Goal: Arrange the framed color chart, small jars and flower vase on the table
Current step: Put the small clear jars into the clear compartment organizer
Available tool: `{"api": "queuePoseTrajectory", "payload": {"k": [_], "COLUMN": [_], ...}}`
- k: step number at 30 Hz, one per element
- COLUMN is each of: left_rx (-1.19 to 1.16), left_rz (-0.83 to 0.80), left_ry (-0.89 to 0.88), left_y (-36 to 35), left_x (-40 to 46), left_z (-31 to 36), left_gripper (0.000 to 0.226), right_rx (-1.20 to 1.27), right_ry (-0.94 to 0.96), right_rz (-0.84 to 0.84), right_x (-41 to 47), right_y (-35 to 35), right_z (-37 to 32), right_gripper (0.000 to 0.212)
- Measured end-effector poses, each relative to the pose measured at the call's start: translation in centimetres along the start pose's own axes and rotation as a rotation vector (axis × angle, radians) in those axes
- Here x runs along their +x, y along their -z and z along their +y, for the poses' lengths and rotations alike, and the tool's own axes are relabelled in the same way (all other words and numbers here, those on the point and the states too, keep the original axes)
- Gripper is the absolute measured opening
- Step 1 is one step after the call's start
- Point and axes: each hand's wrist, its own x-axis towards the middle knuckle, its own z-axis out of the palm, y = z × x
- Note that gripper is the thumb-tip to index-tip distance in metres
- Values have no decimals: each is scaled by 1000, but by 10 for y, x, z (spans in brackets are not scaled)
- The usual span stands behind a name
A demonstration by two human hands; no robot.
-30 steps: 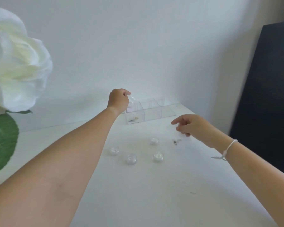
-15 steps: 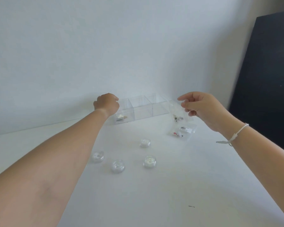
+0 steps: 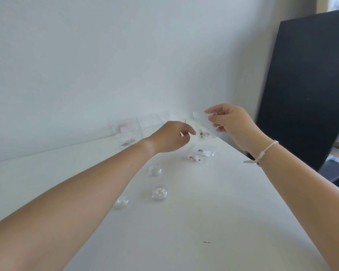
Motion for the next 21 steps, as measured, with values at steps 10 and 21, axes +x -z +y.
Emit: {"api": "queuePoseTrajectory", "payload": {"k": [10, 21], "left_rx": [177, 234], "left_rz": [-339, -427], "left_ry": [109, 165], "left_y": [-21, -15], "left_x": [18, 23], "left_z": [10, 19], "left_gripper": [39, 43], "right_rx": [13, 11], "right_ry": [2, 2], "right_rz": [19, 38], "right_x": [5, 9], "right_y": [4, 6], "right_z": [6, 9], "right_gripper": [24, 24]}}
